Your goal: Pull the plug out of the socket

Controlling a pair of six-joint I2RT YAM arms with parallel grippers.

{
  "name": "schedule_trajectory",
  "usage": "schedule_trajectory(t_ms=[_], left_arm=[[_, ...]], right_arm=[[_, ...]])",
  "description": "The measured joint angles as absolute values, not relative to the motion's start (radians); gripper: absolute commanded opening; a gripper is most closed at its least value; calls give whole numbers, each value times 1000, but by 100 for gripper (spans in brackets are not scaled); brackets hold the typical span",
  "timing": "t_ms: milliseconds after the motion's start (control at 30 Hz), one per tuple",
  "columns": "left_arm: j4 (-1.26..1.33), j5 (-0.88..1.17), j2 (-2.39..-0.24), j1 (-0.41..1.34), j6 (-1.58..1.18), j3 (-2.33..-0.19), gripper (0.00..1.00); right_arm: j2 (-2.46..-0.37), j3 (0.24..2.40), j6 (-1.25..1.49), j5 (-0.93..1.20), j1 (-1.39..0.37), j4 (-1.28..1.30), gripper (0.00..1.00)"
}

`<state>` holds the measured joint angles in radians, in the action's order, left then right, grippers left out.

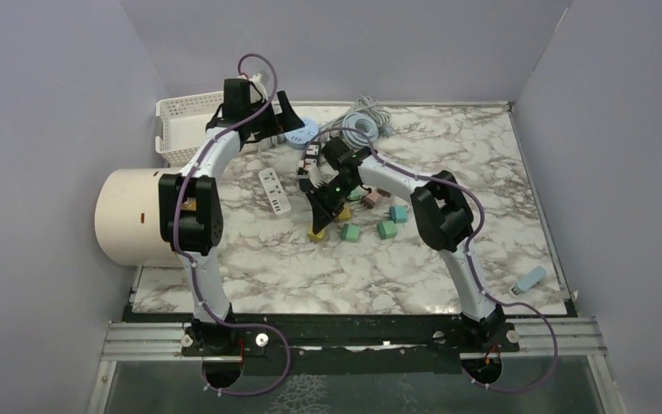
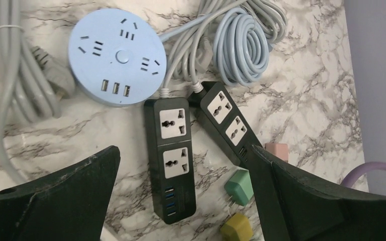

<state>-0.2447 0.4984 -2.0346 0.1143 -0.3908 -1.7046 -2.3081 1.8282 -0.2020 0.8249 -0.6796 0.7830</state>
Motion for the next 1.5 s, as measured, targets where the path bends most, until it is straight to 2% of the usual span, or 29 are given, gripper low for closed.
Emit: schedule_trajectory(t_ms=[133,200,333,467,667,800,900,1233,1500], left_arm=[[-229,488,-1946,86,-388,-1607,99],[-217,485,-1914,85,-387,-1559,99],[-197,485,-1879,87,-388,-1476,99],[-184,485,-1868,89,-388,-1427,99],[-173,486,-1832,89,-388,-1388,99],[-144,487,-1795,89,-395,-1372,99],[-125,489,-1789,89,-403,-1371,99],[-113,490,-1784,89,-411,-1361,99],[-113,490,-1761,89,-410,-1361,99]], right_arm=[[-2324,1897,-203,778,-680,799,70],[-2325,1924,-200,748,-680,794,72],[-2325,1972,-193,687,-678,784,71],[-2294,1956,-177,614,-670,744,67],[-1996,1582,-120,440,-665,590,58],[-1808,1388,-87,305,-670,503,58],[-1742,1288,-66,241,-677,449,60],[-1873,1313,-74,152,-716,447,64],[-1883,1318,-108,157,-729,467,64]])
